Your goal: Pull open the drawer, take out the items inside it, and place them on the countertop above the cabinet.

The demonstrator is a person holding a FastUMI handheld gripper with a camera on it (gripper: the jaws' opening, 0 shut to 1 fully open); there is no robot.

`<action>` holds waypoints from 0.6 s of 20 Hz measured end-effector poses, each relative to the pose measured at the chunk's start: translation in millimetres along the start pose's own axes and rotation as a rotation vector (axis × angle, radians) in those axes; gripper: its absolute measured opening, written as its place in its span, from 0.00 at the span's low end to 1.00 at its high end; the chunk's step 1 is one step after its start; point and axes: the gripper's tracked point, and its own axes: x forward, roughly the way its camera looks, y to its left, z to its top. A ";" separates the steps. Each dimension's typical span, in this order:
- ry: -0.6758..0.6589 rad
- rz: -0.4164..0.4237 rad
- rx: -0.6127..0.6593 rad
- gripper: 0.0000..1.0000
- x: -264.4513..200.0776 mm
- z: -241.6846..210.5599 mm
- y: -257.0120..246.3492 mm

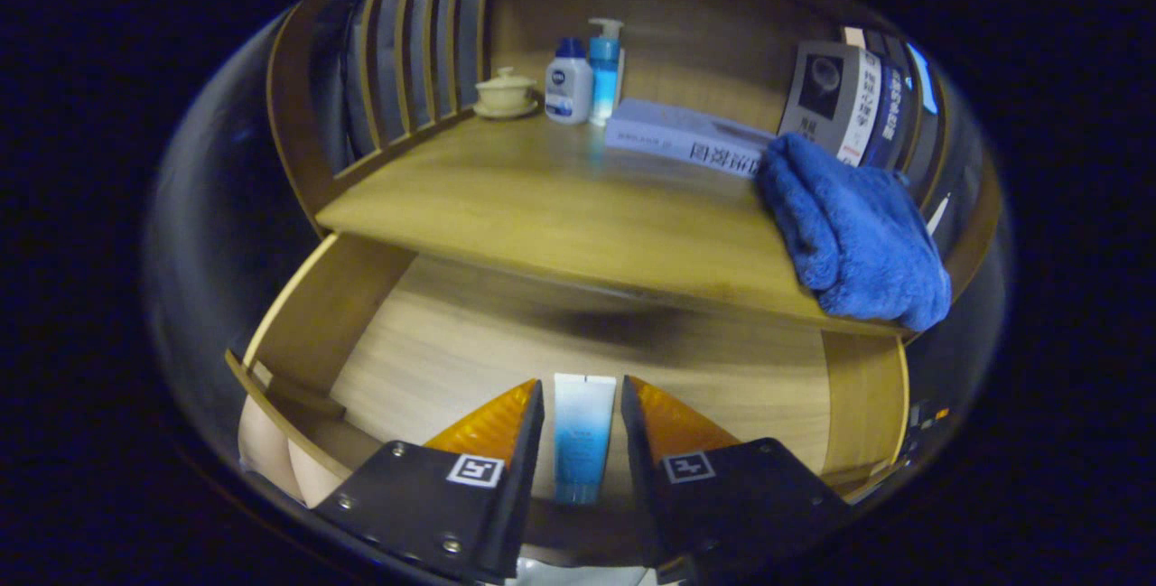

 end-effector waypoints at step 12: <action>0.276 0.008 0.004 0.76 32.1 -47.8 0.7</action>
